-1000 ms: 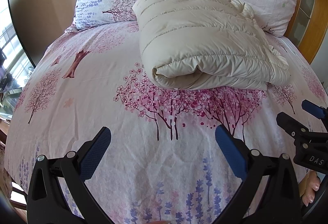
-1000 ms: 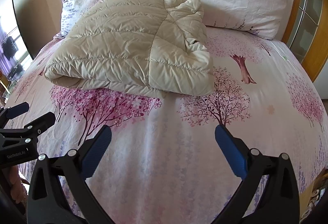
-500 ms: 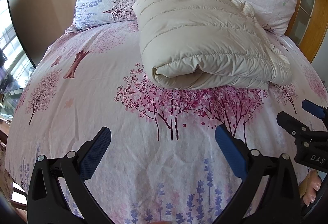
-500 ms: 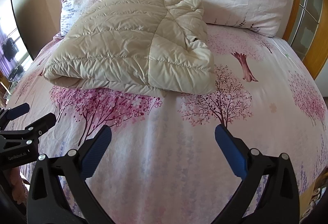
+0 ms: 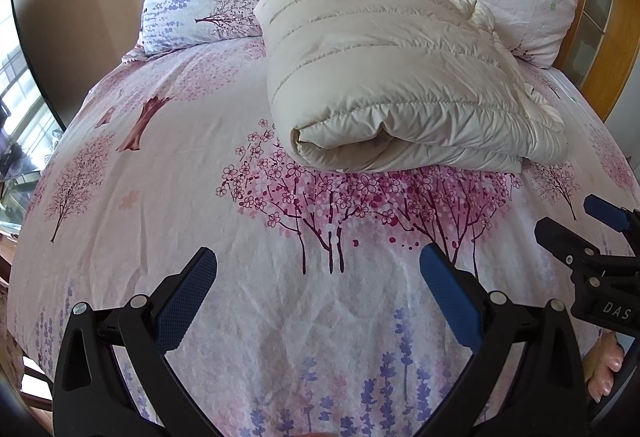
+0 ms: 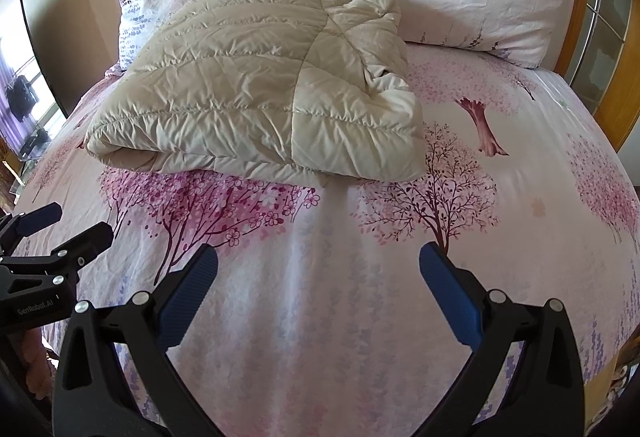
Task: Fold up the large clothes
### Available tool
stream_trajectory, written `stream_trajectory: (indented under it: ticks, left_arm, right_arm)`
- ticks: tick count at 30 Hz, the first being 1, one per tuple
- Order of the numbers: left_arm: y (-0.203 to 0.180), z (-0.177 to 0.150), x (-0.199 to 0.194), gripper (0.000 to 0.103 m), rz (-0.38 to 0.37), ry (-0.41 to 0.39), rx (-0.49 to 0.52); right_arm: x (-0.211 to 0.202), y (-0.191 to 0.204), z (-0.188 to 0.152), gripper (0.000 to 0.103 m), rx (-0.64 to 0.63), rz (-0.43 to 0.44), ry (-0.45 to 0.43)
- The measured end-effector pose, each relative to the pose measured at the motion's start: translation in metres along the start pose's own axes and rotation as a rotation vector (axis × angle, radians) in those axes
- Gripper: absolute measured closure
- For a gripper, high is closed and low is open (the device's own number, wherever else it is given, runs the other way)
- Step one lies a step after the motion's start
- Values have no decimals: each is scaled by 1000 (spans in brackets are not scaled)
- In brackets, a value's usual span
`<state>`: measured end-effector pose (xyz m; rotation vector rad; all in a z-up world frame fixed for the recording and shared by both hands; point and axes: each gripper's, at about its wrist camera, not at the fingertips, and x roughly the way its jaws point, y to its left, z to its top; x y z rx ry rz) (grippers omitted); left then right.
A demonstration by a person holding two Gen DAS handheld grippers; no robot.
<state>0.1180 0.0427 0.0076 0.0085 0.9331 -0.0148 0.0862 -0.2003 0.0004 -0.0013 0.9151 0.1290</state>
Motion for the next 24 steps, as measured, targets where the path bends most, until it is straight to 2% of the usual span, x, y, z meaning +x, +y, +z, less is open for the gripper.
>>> stream_trajectory:
  ticks: [24]
  left_arm:
    - [0, -1, 5, 1, -8, 16, -9]
  right_arm:
    - [4, 0, -2, 2, 14, 13, 12]
